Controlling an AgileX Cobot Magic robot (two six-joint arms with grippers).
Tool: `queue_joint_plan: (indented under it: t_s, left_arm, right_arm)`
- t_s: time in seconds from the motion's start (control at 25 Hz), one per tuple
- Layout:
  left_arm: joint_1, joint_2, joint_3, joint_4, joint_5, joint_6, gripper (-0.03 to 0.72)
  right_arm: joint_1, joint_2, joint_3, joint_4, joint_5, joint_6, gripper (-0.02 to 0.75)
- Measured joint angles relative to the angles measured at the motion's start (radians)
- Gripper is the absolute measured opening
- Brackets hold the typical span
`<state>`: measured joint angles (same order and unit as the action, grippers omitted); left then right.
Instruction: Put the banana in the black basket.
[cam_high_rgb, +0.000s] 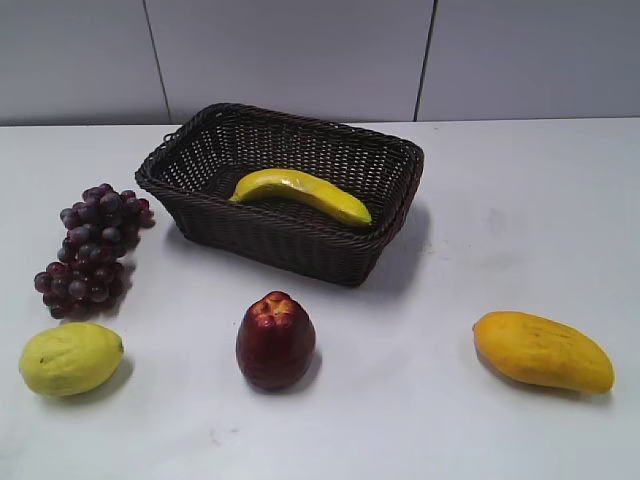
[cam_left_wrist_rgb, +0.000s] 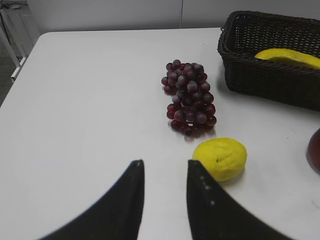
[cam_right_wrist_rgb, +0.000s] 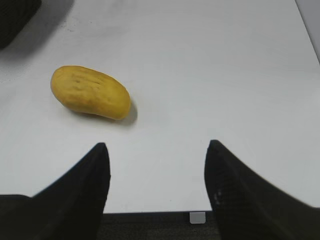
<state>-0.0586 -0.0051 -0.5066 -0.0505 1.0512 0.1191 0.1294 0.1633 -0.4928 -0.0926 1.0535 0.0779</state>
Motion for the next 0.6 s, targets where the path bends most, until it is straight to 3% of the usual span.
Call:
queue_joint_plan:
  t_s: [0.6]
  left_arm:
    - [0.0,0.0,0.0,0.0,0.0,0.0,0.215]
  right_arm:
    - [-0.001,-0.168,0.001,0.0,-0.001,0.0,0.484]
